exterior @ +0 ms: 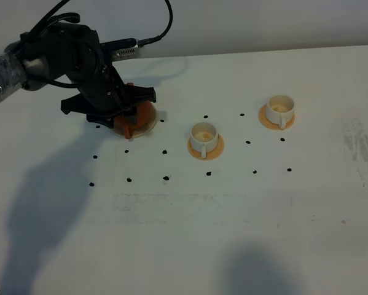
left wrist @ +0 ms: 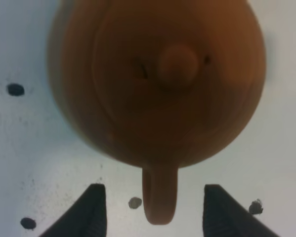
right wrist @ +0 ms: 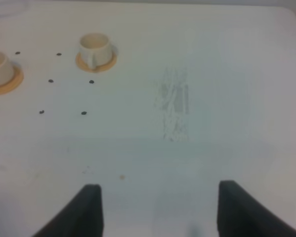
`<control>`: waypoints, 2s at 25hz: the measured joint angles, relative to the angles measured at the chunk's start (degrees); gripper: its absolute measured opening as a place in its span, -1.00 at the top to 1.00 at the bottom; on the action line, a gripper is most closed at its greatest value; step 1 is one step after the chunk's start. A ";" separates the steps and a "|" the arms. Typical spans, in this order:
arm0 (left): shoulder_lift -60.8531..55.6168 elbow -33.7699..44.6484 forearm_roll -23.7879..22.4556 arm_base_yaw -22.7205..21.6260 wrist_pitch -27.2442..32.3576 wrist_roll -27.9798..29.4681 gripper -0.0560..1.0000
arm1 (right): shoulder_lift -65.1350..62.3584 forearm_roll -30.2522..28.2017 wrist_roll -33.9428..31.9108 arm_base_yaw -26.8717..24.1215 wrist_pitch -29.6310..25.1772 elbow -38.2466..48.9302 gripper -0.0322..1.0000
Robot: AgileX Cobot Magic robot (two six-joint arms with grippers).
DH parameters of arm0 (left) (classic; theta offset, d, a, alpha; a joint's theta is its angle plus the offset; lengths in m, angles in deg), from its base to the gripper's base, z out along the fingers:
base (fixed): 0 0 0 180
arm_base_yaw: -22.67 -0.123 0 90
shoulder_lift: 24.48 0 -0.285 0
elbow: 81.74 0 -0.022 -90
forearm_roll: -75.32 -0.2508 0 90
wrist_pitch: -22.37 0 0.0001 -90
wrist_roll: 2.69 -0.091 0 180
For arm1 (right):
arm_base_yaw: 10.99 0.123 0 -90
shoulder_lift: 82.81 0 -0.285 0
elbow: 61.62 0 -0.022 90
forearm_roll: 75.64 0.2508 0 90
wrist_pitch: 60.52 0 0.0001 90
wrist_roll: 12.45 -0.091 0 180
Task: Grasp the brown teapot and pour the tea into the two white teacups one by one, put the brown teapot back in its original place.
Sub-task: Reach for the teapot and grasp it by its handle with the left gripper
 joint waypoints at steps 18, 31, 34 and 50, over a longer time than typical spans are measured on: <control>0.63 0.00 -0.17 0.00 0.20 0.00 0.10 | 0.00 0.00 0.00 0.00 0.00 0.00 -0.06; 0.63 0.00 0.02 0.05 0.25 -0.06 0.70 | 0.00 0.00 0.00 0.00 0.00 0.00 -0.06; 0.63 0.00 -0.37 0.05 0.50 -0.17 0.70 | 0.00 0.00 0.00 0.00 0.00 0.00 -0.06; -0.55 0.00 -4.56 0.55 0.78 -9.72 0.70 | 0.00 -0.02 0.00 0.00 0.00 0.00 -0.06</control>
